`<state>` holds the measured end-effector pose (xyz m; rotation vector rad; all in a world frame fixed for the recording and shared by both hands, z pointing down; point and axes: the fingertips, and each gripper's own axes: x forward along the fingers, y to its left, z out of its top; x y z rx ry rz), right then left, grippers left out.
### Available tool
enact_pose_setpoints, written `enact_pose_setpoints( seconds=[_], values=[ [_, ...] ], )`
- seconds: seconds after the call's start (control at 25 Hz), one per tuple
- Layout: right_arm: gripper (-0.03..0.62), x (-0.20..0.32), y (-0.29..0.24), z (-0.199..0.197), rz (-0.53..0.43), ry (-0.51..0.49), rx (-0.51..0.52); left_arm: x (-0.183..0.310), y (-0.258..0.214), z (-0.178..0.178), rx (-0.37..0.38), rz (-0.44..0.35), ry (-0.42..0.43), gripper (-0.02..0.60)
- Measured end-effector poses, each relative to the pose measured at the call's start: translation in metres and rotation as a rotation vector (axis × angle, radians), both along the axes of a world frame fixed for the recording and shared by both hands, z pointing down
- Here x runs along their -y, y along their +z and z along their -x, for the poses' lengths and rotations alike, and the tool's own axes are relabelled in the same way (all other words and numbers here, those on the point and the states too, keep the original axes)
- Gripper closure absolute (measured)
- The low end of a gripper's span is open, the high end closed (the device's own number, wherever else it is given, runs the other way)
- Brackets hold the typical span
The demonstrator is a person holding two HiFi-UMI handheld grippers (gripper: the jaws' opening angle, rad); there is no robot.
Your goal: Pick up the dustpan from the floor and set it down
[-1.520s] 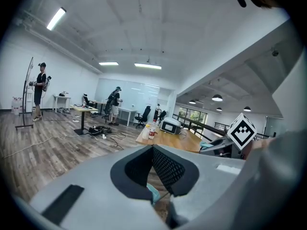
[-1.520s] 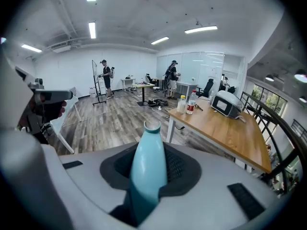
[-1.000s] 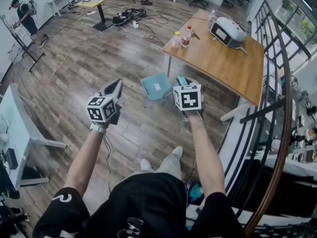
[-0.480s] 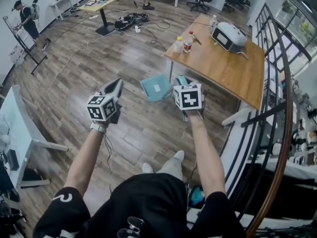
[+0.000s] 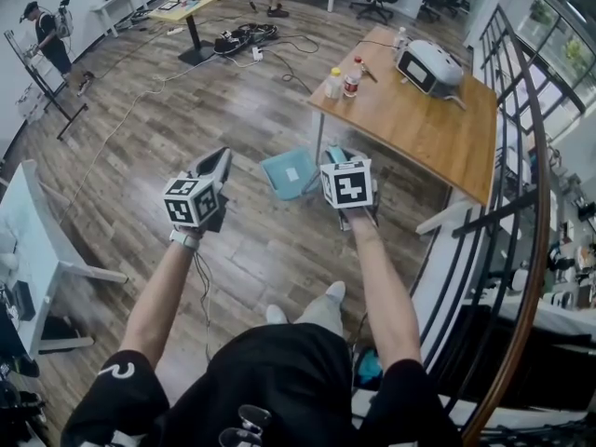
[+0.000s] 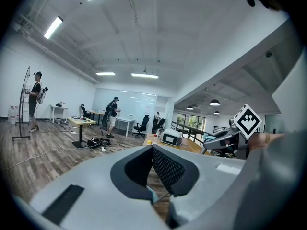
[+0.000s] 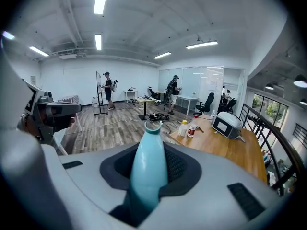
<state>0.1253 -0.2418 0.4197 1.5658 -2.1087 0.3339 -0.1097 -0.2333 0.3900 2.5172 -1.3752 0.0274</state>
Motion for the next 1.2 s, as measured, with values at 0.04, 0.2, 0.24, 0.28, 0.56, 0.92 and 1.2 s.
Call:
enact_pose_setpoints(
  seconds=[0.04, 0.2, 0.24, 0.28, 0.56, 0.92, 1.2],
  values=[
    [0.505, -0.001, 0.003, 0.001, 0.006, -0.001, -0.001, -0.001, 0.001, 0.0, -0.002, 0.0, 0.002, 0.588],
    [0.505, -0.005, 0.016, 0.003, 0.02, -0.013, 0.0, -0.004, 0.01, -0.002, 0.007, 0.011, -0.002, 0.588],
    [0.505, -0.006, 0.02, 0.004, 0.028, -0.02, 0.007, -0.004, 0.012, -0.004, 0.01, 0.015, -0.003, 0.588],
    [0.505, -0.007, 0.024, 0.005, 0.042, -0.026, 0.016, -0.005, 0.015, -0.006, 0.007, 0.021, -0.001, 0.588],
    [0.505, -0.01, 0.06, 0.003, 0.093, -0.035, 0.007, -0.004, 0.047, -0.012, 0.037, 0.061, -0.002, 0.588],
    [0.504, -0.009, 0.12, -0.005, 0.109, -0.042, 0.0, -0.007, 0.091, -0.021, 0.035, 0.116, -0.002, 0.588],
    [0.505, 0.0, 0.179, -0.008, 0.125, -0.07, -0.025, 0.003, 0.134, -0.033, 0.025, 0.153, 0.007, 0.588]
  ],
)
